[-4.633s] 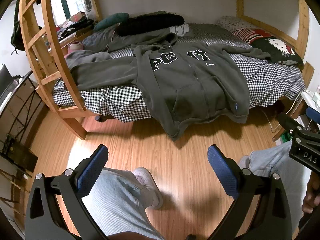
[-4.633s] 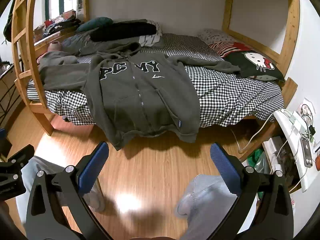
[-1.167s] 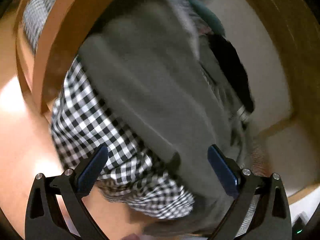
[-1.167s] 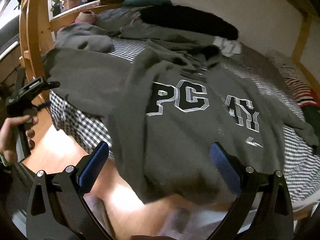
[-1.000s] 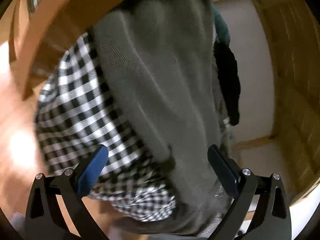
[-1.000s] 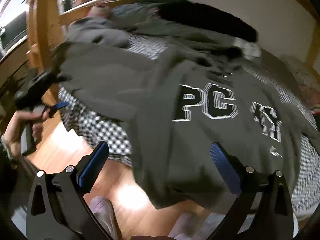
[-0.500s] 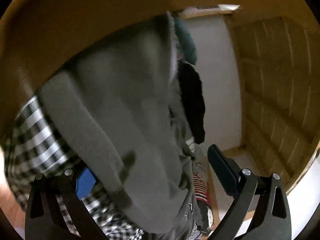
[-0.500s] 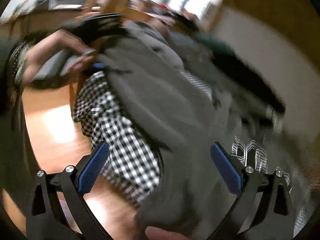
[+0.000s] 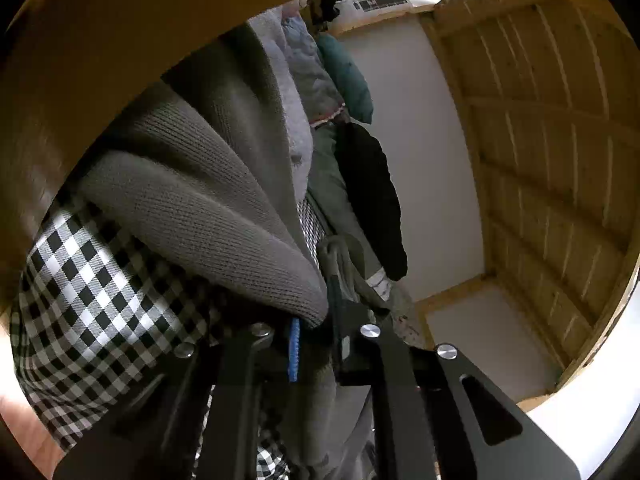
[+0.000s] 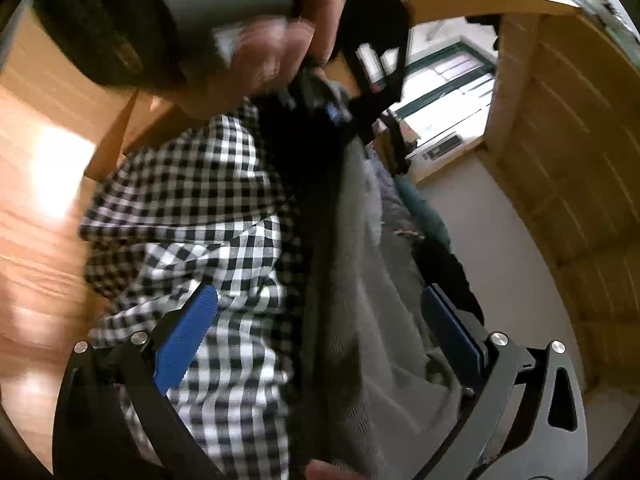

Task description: Fold large clothes

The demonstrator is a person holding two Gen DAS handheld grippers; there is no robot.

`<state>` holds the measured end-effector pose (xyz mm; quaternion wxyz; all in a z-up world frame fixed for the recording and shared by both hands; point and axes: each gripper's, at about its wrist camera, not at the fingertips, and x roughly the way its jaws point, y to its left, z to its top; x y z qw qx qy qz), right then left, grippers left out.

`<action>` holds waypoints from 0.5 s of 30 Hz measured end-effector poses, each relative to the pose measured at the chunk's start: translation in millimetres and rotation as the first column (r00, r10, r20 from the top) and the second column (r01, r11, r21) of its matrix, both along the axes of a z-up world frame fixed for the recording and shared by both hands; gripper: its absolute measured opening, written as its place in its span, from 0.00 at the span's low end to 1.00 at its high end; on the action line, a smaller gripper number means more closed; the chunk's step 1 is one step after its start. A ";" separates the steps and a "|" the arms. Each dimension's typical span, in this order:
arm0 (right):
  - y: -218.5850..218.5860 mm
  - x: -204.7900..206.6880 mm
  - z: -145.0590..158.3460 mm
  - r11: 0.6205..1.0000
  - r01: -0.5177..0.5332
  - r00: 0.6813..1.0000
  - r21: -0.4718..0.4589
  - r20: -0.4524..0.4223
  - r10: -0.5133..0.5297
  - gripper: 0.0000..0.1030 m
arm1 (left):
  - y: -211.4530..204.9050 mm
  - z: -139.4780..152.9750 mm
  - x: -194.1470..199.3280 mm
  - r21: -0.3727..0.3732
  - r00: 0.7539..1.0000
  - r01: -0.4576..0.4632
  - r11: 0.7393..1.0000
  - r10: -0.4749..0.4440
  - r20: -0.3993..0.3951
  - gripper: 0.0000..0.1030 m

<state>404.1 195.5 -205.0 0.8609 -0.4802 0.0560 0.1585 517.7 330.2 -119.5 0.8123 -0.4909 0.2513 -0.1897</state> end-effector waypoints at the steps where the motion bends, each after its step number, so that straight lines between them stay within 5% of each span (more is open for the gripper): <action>1: 2.3 3.9 -0.4 1.000 -0.010 1.000 -0.005 0.000 0.010 0.80 | 1.9 0.8 -4.1 0.014 1.000 0.007 1.000 -0.007 0.010 0.08; 2: 5.5 6.6 -3.0 1.000 0.005 1.000 -0.022 0.003 -0.005 0.73 | 2.2 4.8 -3.6 0.029 1.000 0.012 1.000 -0.013 0.024 0.08; 4: 7.2 23.3 -7.6 0.995 0.077 0.995 -0.062 -0.062 -0.081 0.35 | -1.3 12.5 0.5 0.034 0.998 0.024 0.999 -0.025 0.051 0.08; 5: 3.9 28.6 -6.9 0.994 0.093 0.991 -0.055 -0.092 -0.098 0.28 | -8.1 13.1 6.3 0.035 0.998 0.042 0.998 -0.043 0.045 0.08; 6: -0.9 31.8 -4.7 0.993 0.111 0.989 -0.041 -0.092 -0.115 0.10 | -12.3 11.8 9.2 0.041 0.998 0.060 0.997 -0.061 0.032 0.08; 10: -26.3 32.3 13.6 0.990 0.135 0.990 0.036 -0.048 -0.134 0.08 | -13.0 5.9 18.4 -0.009 0.999 0.037 0.999 -0.037 -0.010 0.15; 13: -52.3 37.6 42.8 0.980 0.166 0.986 0.113 -0.012 -0.166 0.07 | -10.8 -7.6 11.1 -0.011 0.999 -0.003 1.000 0.002 -0.051 0.63; 15: -68.7 44.7 63.9 0.971 0.188 0.981 0.149 0.019 -0.193 0.07 | -8.0 -20.0 8.1 -0.073 0.995 -0.045 0.996 0.038 -0.088 0.67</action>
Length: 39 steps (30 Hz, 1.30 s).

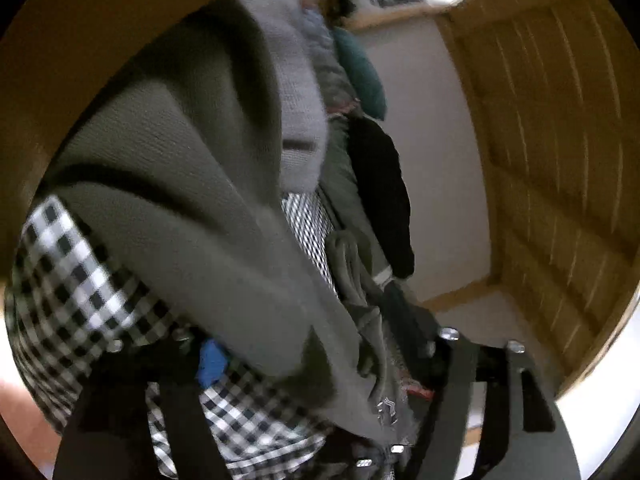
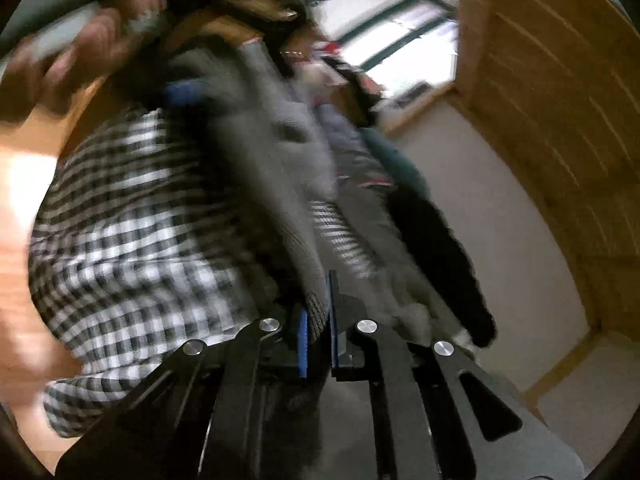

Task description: Fold large clothes

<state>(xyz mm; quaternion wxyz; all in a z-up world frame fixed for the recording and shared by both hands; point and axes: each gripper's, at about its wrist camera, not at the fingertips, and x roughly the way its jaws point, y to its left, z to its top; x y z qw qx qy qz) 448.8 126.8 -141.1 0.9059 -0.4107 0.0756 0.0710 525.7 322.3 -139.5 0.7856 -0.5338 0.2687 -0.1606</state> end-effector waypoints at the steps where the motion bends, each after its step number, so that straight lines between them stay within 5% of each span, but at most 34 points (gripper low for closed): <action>1: -8.5 2.4 7.7 1.000 0.013 1.000 0.024 0.001 -0.013 0.07 | 1.7 -6.6 -1.3 -0.034 0.999 -0.030 0.999 0.028 -0.035 0.68; 3: -31.4 8.0 24.1 0.996 0.052 0.999 0.073 -0.006 -0.052 0.07 | 7.3 -22.3 -7.4 -0.089 0.990 -0.097 0.991 0.087 -0.113 0.69; 7: -57.0 11.9 31.0 0.995 0.059 0.998 0.077 -0.018 -0.057 0.07 | 10.7 -35.2 -5.5 -0.176 0.988 -0.106 0.979 0.084 -0.130 0.69; 9: -63.5 4.2 26.1 0.996 0.037 0.999 0.077 -0.022 -0.036 0.07 | 5.9 -25.3 0.0 -0.166 0.996 -0.067 0.984 0.054 -0.077 0.47; 10: -62.7 1.3 24.0 0.997 0.023 1.000 0.078 -0.019 -0.022 0.07 | 1.7 -19.6 5.0 -0.145 0.997 -0.041 0.989 0.032 -0.064 0.18; 11: -61.8 -1.9 22.2 0.997 0.008 1.000 0.077 -0.015 -0.007 0.07 | -3.3 -14.5 10.6 -0.129 0.998 -0.026 0.991 0.019 -0.056 0.11; 21: -69.8 -39.1 5.9 0.997 -0.052 0.998 0.053 -0.037 0.054 0.07 | -30.8 38.0 9.6 0.010 0.995 0.046 0.999 -0.046 0.092 0.10; 30: -64.1 -43.6 9.9 0.962 -0.156 0.975 0.223 -0.122 0.187 0.13 | -97.1 192.7 24.2 0.171 0.928 0.078 0.982 -0.134 0.347 0.10; 32: -62.5 -51.0 9.2 0.943 -0.195 0.953 0.271 -0.175 0.248 0.36 | -116.1 225.0 35.2 0.225 0.913 0.085 0.971 -0.166 0.373 0.10; 34: -63.8 -61.6 11.0 0.916 -0.244 0.930 0.320 -0.191 0.314 0.76 | -139.5 259.3 38.9 0.287 0.896 0.085 0.954 -0.199 0.398 0.10; 39: -95.3 -76.6 46.7 0.869 -0.291 0.883 0.401 -0.236 0.405 0.90 | -197.3 302.6 54.8 0.410 0.866 0.130 0.903 -0.305 0.397 0.10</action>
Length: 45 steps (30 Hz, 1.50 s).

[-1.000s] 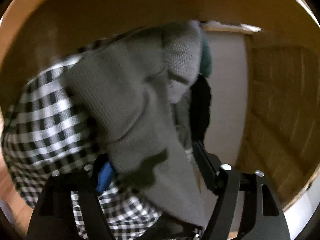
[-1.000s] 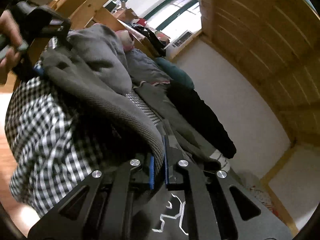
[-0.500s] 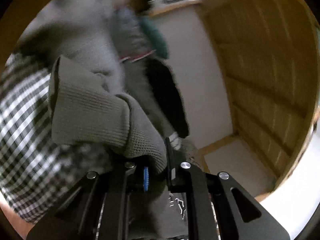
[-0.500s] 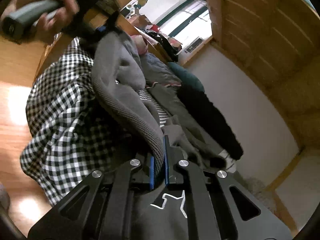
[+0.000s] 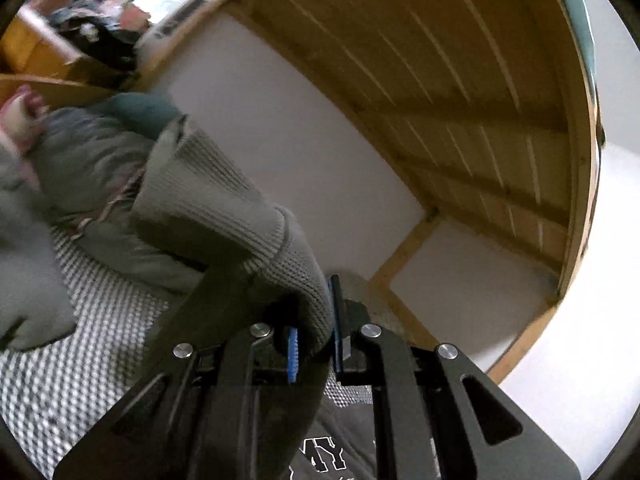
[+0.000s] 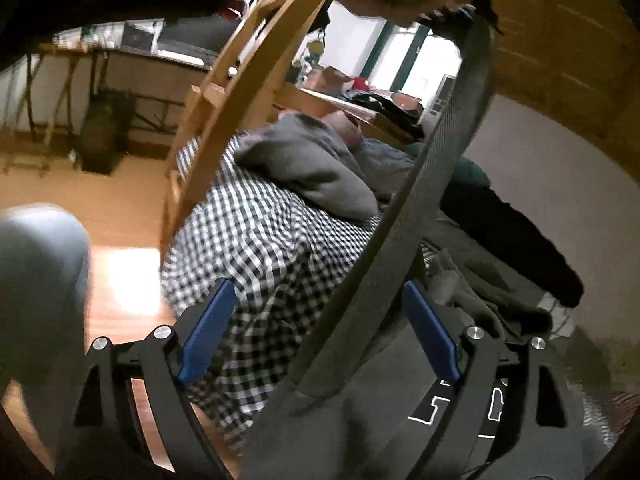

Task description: Fold large clothes

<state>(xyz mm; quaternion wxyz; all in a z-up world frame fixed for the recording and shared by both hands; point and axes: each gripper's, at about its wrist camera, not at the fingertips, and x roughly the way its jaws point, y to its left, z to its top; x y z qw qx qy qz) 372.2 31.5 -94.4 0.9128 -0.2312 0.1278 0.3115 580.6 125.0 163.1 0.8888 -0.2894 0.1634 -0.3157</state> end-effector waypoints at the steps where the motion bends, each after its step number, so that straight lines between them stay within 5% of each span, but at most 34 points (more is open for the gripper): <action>1: -10.0 0.8 7.2 1.000 -0.014 1.000 0.002 -0.019 0.014 0.90 | -11.7 0.9 2.7 0.032 1.000 0.013 0.999 -0.014 0.005 0.10; 7: -137.0 24.0 54.5 0.975 0.187 0.970 0.122 -0.177 -0.164 0.90 | -100.0 -31.9 8.3 0.131 0.993 0.117 0.984 -0.120 0.015 0.10; 12: -276.2 16.9 83.7 0.850 0.466 0.875 0.247 -0.269 -0.402 0.97 | -178.0 -93.3 29.8 0.162 0.975 0.223 0.961 -0.215 -0.062 0.10; 19: -363.1 14.3 70.7 0.686 0.667 0.737 0.291 -0.394 -0.549 0.97 | -289.7 -217.6 46.4 0.254 0.930 0.320 0.913 -0.253 -0.265 0.10; 22: -380.3 27.5 61.0 0.677 0.675 0.723 0.293 -0.448 -0.526 0.97 | -305.4 -263.4 53.9 0.233 0.900 0.338 0.912 -0.241 -0.363 0.10; 25: -392.3 54.2 57.7 0.674 0.682 0.705 0.285 -0.501 -0.501 0.97 | -314.8 -279.3 56.3 0.274 0.898 0.327 0.904 -0.208 -0.388 0.11; 29: -379.3 120.5 61.2 0.707 0.683 0.675 0.181 -0.525 -0.517 0.97 | -338.1 -295.2 47.6 0.405 0.904 0.329 0.853 -0.160 -0.397 0.15; 31: -370.3 172.0 47.4 0.709 0.704 0.571 0.027 -0.616 -0.543 0.97 | -337.7 -299.1 38.0 0.447 0.924 0.303 0.842 -0.145 -0.354 0.15; 35: -379.6 227.6 10.6 0.681 0.730 0.416 -0.055 -0.755 -0.507 0.96 | -338.2 -297.4 34.4 0.429 0.926 0.292 0.855 -0.141 -0.349 0.15; 36: -379.7 234.5 2.9 0.686 0.726 0.401 -0.037 -0.788 -0.466 0.92 | -339.6 -297.6 34.4 0.428 0.926 0.295 0.854 -0.143 -0.350 0.15; 37: -377.6 240.8 -5.0 0.697 0.717 0.389 -0.015 -0.821 -0.417 0.79 | -339.1 -296.7 34.6 0.429 0.925 0.297 0.853 -0.145 -0.351 0.15; 42: -358.5 248.6 -29.0 0.711 0.701 0.373 -0.054 -0.822 -0.430 0.29 | -329.1 -283.5 13.4 0.376 0.927 0.305 0.875 -0.183 -0.327 0.21; 45: -366.7 239.5 -27.9 0.702 0.712 0.404 0.011 -0.824 -0.397 0.18 | -302.2 -261.3 -15.1 0.352 0.952 0.252 0.901 -0.164 -0.260 0.40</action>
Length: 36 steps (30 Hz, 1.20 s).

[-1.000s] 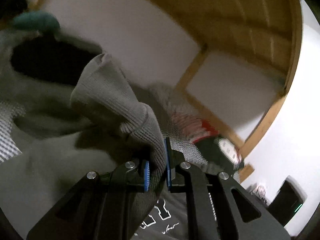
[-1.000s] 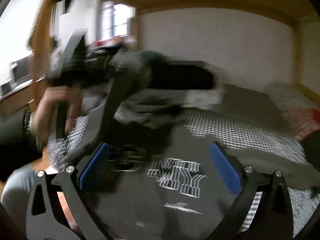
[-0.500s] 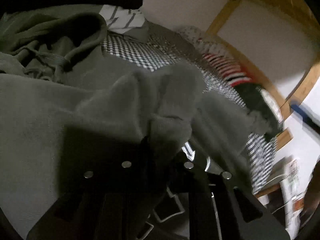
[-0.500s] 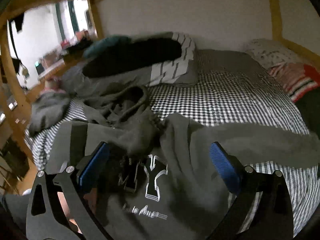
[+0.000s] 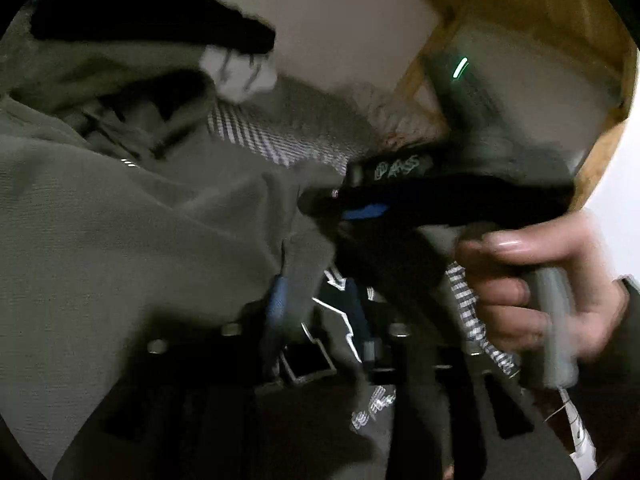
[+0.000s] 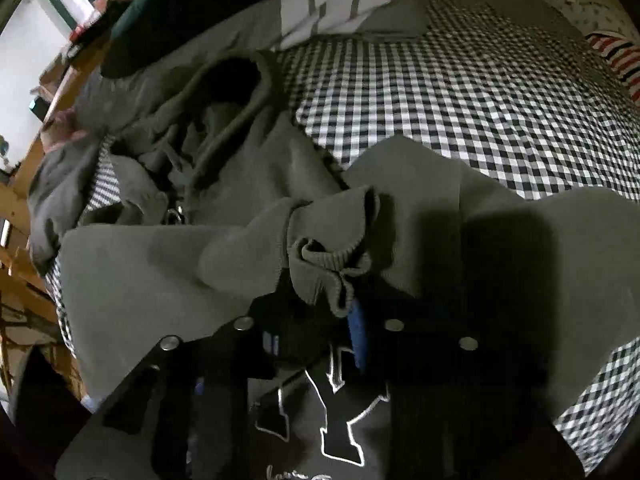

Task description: Fold large clothes

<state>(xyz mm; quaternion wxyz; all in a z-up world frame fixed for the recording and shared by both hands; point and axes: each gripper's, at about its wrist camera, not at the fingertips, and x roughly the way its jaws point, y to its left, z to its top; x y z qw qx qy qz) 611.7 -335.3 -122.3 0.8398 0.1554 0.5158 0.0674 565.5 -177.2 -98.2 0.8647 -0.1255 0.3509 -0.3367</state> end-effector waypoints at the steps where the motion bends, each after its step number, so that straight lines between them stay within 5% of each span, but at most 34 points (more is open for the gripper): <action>1: -5.5 -6.7 3.1 1.000 0.001 1.000 0.029 0.028 -0.002 0.16 | 17.5 12.0 -9.6 -0.017 0.998 -0.040 0.999 0.040 0.041 0.48; 4: -20.5 -25.1 11.0 0.997 0.008 0.995 0.078 0.094 -0.015 0.16 | 67.6 37.2 -14.2 -0.033 0.972 -0.196 0.980 0.198 0.125 0.61; 6: -34.5 -31.8 8.9 0.996 0.035 0.994 0.078 0.103 -0.043 0.16 | 96.5 42.1 2.7 0.026 0.939 -0.314 0.949 0.307 0.155 0.62; 8: -47.7 -33.9 0.4 0.995 0.085 0.993 0.058 0.077 -0.089 0.17 | 120.0 30.2 31.0 0.094 0.920 -0.387 0.917 0.378 0.100 0.62; 12: -63.7 -39.5 -6.9 0.987 0.148 0.986 -0.054 0.078 -0.144 0.39 | 146.2 -3.0 73.0 0.139 0.923 -0.368 0.919 0.380 -0.066 0.62; 14: -68.7 -45.0 -3.7 0.975 0.189 0.979 -0.115 0.106 -0.177 0.56 | 138.6 -2.8 71.1 0.190 0.932 -0.351 0.917 0.361 -0.020 0.62; 18: -55.7 -57.9 26.3 0.956 0.212 0.958 -0.204 0.238 -0.162 0.60 | 130.0 -3.2 62.0 0.232 0.931 -0.359 0.904 0.365 0.019 0.62; 21: -25.2 -63.7 47.9 0.925 0.215 0.930 -0.312 0.355 -0.096 0.88 | 121.4 -7.8 54.5 0.284 0.929 -0.366 0.886 0.364 0.059 0.62; 24: 29.2 -62.4 59.1 0.861 0.168 0.906 -0.479 0.420 0.057 0.88 | 115.5 -13.3 50.8 0.347 0.927 -0.373 0.860 0.357 0.113 0.62; 26: 53.9 -51.5 41.6 0.851 0.051 0.932 -0.523 0.330 0.146 0.90 | 111.2 -16.5 49.2 0.381 0.924 -0.382 0.842 0.353 0.145 0.62; 29: 67.5 -30.2 -13.1 0.736 -0.047 0.982 -0.675 0.106 0.159 0.90 | 111.9 -17.5 46.6 0.388 0.923 -0.384 0.838 0.350 0.158 0.62; 30: 56.6 -28.8 -27.8 0.734 -0.050 0.991 -0.677 0.060 0.123 0.90 | 113.2 -17.2 47.2 0.382 0.924 -0.382 0.842 0.350 0.153 0.62; 33: 15.0 -42.0 -32.7 0.858 -0.005 0.996 -0.514 0.069 0.047 0.90 | 117.1 -18.4 48.7 0.366 0.931 -0.364 0.856 0.336 0.140 0.62; 36: -11.9 -53.9 -25.2 0.887 -0.007 0.996 -0.462 0.077 0.048 0.90 | 115.1 -20.4 49.3 0.365 0.933 -0.359 0.859 0.329 0.145 0.63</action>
